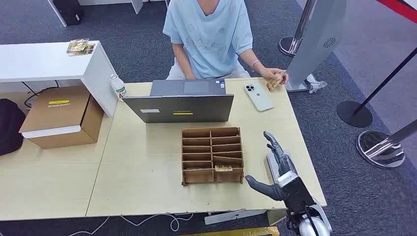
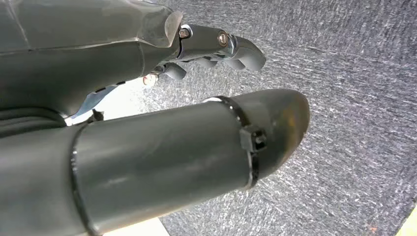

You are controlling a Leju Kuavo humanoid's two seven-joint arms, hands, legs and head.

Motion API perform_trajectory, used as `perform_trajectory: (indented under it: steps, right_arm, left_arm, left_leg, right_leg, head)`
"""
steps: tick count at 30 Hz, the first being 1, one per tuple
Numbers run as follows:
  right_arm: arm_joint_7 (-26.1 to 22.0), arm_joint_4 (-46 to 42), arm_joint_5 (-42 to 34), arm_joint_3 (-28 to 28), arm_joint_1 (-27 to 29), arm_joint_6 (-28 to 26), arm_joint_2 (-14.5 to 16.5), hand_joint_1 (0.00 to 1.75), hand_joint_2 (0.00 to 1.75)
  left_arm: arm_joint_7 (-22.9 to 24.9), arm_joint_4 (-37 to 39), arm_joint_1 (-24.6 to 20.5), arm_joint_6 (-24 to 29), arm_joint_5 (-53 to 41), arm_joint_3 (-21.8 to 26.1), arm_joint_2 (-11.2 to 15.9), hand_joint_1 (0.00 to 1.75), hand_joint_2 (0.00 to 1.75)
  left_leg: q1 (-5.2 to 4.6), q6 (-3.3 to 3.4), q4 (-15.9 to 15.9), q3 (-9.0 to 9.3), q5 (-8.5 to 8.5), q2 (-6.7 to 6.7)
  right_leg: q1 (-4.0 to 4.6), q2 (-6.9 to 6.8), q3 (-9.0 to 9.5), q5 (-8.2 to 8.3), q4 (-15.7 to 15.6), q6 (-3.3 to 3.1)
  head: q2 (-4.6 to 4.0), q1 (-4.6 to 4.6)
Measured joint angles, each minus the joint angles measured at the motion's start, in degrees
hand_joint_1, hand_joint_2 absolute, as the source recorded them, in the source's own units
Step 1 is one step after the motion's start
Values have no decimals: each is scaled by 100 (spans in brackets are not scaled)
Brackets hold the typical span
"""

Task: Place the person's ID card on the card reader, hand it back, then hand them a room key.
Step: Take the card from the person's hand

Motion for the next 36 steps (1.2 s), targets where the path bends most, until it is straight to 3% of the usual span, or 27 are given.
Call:
perform_trajectory:
  steps: [5,12,19,23,29,36]
  right_arm:
    - [-26,0,295,95,-128,-342,14,0,175]
    - [114,-37,1767,619,-861,-1901,12,0,175]
    - [192,-33,2118,1004,-1259,-2247,0,0,175]
    - [433,27,2907,1208,-1597,-2796,-28,0,175]
    - [1151,539,4356,1526,-2770,-3086,-9,0,175]
    - [1707,2043,4839,1765,-4544,-2481,449,0,175]
  left_arm:
    - [-8,0,1,2,-3,25,1,0,0]
    - [-83,0,-4,0,-18,139,0,0,0]
    - [-119,0,-3,0,-21,143,0,0,0]
    - [-140,0,-10,15,-31,143,-1,0,0]
    - [-186,0,-28,97,-38,134,-5,0,0]
    - [-172,0,-54,118,-38,129,-14,0,0]
  left_leg:
    - [0,0,0,-1,0,0]
    - [1,0,0,5,1,4]
    - [1,1,0,4,3,1]
    - [0,1,0,3,3,5]
    - [0,0,0,3,15,5]
    - [2,-6,0,3,26,4]
  right_leg:
    - [0,0,1,1,0,0]
    - [0,6,1,4,1,-4]
    - [0,2,3,4,1,-5]
    - [0,7,1,5,1,-5]
    - [0,7,2,14,3,-5]
    - [0,7,-2,20,12,-10]
  head:
    - [0,0]
    - [0,1]
    - [0,1]
    - [0,1]
    - [0,1]
    - [0,1]
